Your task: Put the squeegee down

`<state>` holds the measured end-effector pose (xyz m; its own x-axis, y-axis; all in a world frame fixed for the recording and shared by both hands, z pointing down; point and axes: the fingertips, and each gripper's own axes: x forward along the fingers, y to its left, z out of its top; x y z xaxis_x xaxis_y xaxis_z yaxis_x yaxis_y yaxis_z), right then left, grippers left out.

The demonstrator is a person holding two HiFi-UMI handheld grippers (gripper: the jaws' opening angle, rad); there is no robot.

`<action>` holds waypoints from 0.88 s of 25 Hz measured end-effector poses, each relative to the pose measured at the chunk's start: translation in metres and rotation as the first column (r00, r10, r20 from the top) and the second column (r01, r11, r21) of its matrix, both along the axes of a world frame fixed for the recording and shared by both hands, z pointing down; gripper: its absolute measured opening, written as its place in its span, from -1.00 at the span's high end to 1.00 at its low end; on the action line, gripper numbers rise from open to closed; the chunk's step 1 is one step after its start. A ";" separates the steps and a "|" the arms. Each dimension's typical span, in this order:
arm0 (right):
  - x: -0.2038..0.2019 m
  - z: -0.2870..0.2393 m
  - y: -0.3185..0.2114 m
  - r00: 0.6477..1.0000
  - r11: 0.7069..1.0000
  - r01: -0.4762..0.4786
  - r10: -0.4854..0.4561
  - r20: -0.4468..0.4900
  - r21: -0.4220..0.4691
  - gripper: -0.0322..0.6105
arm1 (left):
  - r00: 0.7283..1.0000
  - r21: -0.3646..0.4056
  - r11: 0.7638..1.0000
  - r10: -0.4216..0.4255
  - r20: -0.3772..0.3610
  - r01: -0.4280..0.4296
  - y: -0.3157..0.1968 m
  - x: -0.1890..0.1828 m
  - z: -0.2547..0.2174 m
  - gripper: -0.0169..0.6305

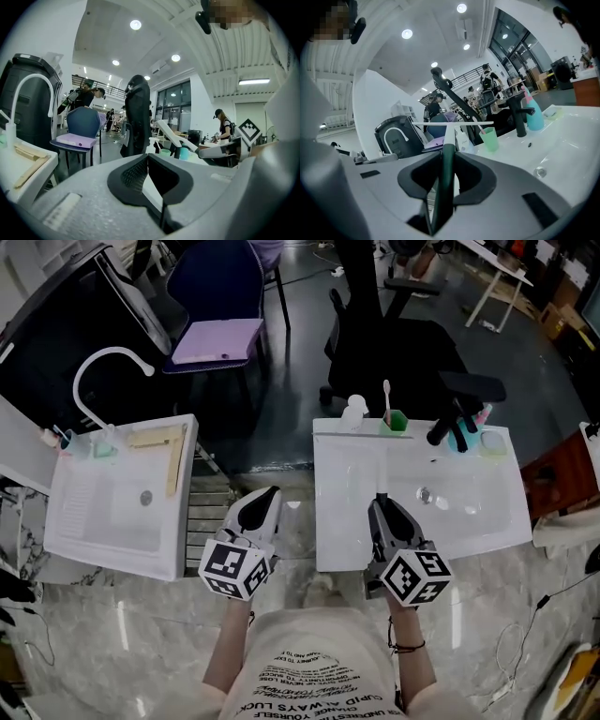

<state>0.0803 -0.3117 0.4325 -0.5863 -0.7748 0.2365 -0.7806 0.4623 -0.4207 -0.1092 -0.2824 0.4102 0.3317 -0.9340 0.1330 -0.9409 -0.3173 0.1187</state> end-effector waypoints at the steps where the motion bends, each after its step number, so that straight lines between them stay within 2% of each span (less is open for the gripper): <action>1: -0.001 0.002 -0.003 1.000 1.000 0.008 -0.008 -0.003 -0.006 0.60 | 1.000 -0.007 1.000 -0.006 -0.002 0.006 -0.002 0.000 0.003 0.88; 9: -0.014 0.025 -0.014 0.999 0.998 0.036 -0.038 -0.031 -0.053 0.60 | 0.999 -0.067 0.998 -0.022 -0.033 0.020 -0.016 0.000 0.026 0.88; 22: -0.031 0.068 -0.022 0.992 0.991 0.010 -0.027 -0.127 -0.131 0.60 | 0.996 -0.185 0.982 0.035 -0.085 -0.050 -0.032 0.000 0.071 0.88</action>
<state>0.0498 -0.3336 0.5004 -0.5586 -0.7221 0.4082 -0.8237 0.4250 -0.3754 -0.1088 -0.3142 0.4810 0.3874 -0.8801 0.2747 -0.9119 -0.3219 0.2546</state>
